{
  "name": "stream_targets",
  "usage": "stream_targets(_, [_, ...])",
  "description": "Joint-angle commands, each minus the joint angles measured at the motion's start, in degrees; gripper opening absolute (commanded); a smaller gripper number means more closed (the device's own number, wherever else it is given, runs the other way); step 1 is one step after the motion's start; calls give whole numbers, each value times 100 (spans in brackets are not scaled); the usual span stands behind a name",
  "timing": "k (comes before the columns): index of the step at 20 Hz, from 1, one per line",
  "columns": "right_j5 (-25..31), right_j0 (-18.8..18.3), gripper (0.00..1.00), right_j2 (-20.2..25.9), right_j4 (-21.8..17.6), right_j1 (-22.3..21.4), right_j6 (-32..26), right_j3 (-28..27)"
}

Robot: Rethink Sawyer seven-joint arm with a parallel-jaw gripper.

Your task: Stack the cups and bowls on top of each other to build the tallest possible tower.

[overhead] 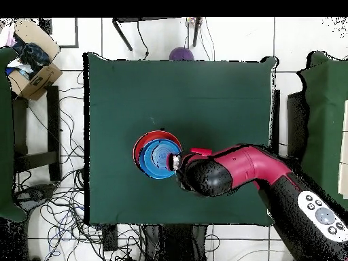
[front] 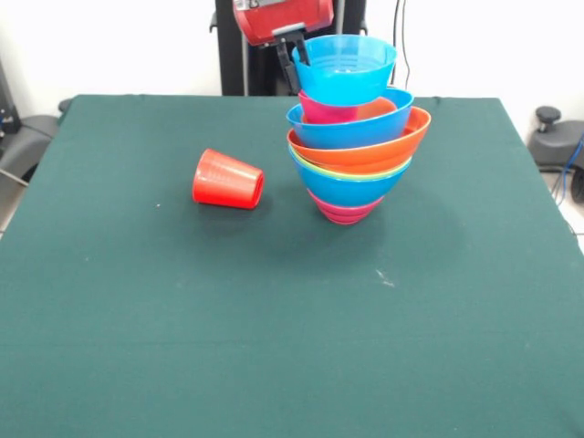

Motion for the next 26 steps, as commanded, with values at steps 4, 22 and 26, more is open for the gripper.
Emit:
stream_targets(4, [166, 158, 0, 42, -530, 91, -1227, 413])
stream_targets(22, [159, 38, 0, 79, -571, 8, -1268, 576])
stream_targets(26, [106, 31, 0, 66, -615, 1, -1246, 604])
